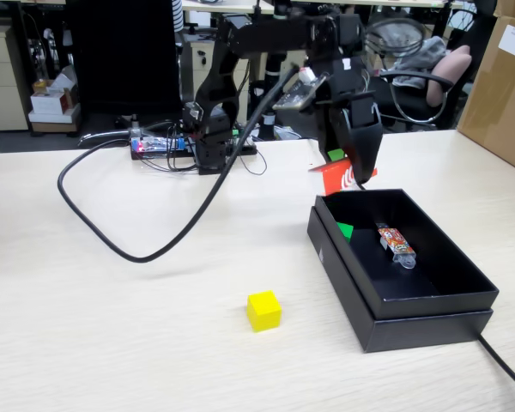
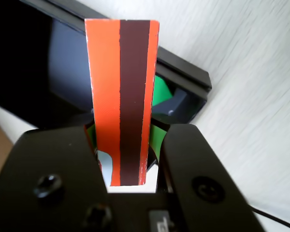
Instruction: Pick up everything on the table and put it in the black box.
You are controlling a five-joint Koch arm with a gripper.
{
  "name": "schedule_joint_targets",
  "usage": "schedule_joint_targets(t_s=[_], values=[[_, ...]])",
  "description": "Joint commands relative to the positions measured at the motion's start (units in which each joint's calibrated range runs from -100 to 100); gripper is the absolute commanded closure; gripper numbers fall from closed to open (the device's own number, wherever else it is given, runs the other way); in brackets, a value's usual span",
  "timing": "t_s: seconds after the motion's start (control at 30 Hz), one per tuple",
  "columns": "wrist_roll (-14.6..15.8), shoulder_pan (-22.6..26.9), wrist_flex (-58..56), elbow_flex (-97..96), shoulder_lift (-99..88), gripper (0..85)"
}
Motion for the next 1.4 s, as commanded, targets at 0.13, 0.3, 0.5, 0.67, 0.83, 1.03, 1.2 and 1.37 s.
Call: schedule_joint_targets(t_s=[0.13, 0.3, 0.5, 0.67, 0.83, 1.03, 1.2, 1.37], values=[[2.0, 3.0, -0.1, 10.1, 6.7, 80.9], [2.6, 4.0, -0.1, 17.6, 16.1, 80.9], [2.4, 2.1, -0.1, 19.4, 24.6, 80.2], [1.9, 1.7, -0.1, 18.7, 26.4, 72.9], [1.6, 1.8, -0.1, 16.9, 26.3, 55.2], [1.5, 1.9, -0.2, 15.7, 23.2, 49.1], [1.5, 1.6, -3.1, 15.6, 15.3, 45.0], [1.4, 0.4, -6.2, 14.7, 1.0, 44.8]])
